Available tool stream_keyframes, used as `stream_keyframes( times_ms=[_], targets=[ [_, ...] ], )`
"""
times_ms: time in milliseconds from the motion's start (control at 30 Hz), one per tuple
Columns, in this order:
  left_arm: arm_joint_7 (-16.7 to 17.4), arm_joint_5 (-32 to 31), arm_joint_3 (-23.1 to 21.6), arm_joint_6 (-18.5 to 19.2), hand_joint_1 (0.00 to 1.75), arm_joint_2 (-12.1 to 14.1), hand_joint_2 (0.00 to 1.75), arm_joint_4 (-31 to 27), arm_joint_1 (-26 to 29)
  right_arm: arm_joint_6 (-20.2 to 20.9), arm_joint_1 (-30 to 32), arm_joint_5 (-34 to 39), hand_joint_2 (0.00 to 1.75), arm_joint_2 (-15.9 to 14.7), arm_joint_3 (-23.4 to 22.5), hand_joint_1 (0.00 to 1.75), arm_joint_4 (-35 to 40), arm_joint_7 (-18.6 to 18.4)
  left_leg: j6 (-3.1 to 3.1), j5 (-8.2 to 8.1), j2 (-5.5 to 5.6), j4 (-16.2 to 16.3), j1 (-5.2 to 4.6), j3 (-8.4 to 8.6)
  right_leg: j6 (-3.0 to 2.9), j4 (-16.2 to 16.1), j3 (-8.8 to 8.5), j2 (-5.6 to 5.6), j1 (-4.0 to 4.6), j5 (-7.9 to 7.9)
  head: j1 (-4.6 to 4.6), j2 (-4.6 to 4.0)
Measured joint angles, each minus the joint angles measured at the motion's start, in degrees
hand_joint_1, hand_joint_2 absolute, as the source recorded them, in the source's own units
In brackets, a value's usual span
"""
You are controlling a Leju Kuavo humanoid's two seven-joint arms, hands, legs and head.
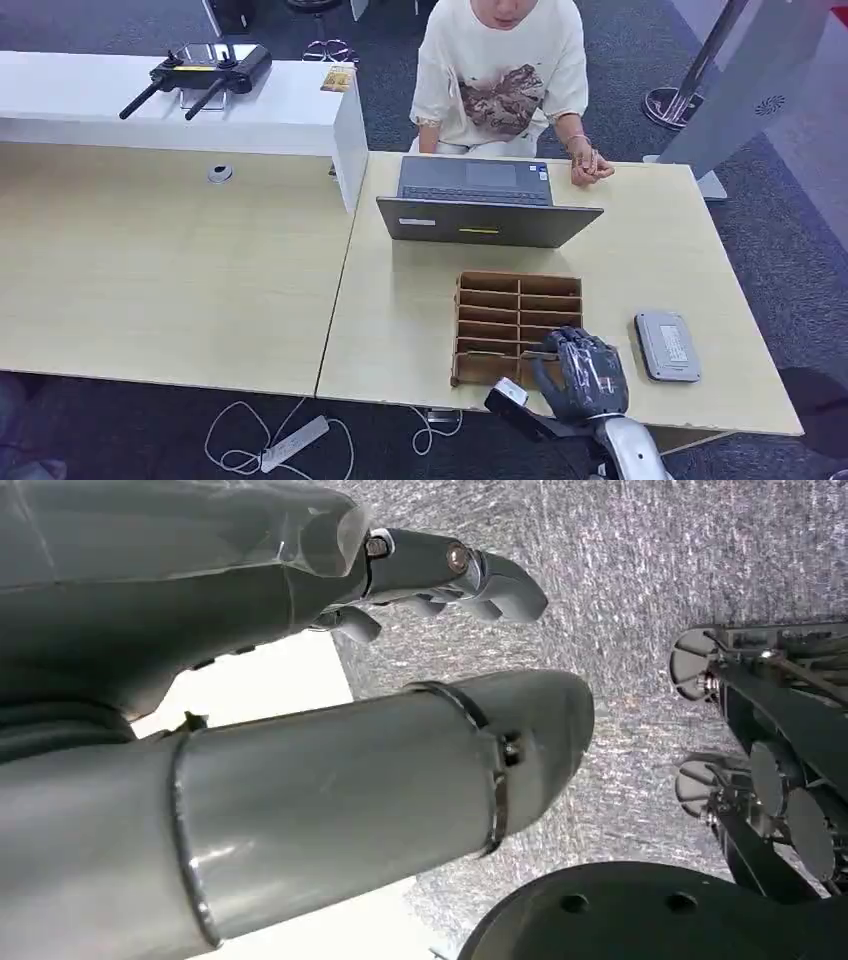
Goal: Pass the card to the sensor for recognition and then transmit it.
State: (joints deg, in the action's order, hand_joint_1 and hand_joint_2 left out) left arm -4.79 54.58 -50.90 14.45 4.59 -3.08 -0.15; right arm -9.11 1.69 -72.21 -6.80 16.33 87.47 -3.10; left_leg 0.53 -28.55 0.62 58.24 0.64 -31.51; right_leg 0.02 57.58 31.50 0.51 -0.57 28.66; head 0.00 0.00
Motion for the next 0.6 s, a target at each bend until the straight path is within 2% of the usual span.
stream_keyframes(
  times_ms=[233,333,500,600],
  targets=[
    [-0.04,0.11,-0.33,0.00,0.00,0.00,0.00,0.00,0.02,-0.24,-0.01,-0.66,1.75,-0.31,0.20,1.19,-0.02,-0.42,0.00,0.00,0.00,0.00,0.00,0.00,0.00,0.00,0.00,0.00,0.00,0.00,0.00,0.00],
    [-0.04,0.09,-0.65,0.00,0.00,0.00,0.00,0.00,0.02,-0.26,-0.02,-0.74,1.75,-0.33,0.22,1.27,0.00,-0.50,0.00,0.00,0.00,0.00,0.00,0.00,0.00,0.00,0.00,0.00,0.00,0.00,0.00,0.00],
    [-0.07,0.09,-0.94,0.00,0.00,0.00,0.00,0.00,0.01,-0.33,-0.01,-0.74,1.75,-0.37,0.22,1.26,0.00,-0.53,0.00,0.00,0.00,0.00,0.00,0.00,0.00,0.00,0.00,0.00,0.00,0.00,0.00,0.00],
    [-0.04,0.09,-0.98,0.00,0.00,0.00,0.00,0.00,0.02,-0.35,-0.02,-0.74,1.75,-0.46,0.22,1.31,0.00,-0.55,0.00,0.00,0.00,0.00,0.00,0.00,0.00,0.00,0.00,0.00,0.00,0.00,0.00,0.00]
  ],
)
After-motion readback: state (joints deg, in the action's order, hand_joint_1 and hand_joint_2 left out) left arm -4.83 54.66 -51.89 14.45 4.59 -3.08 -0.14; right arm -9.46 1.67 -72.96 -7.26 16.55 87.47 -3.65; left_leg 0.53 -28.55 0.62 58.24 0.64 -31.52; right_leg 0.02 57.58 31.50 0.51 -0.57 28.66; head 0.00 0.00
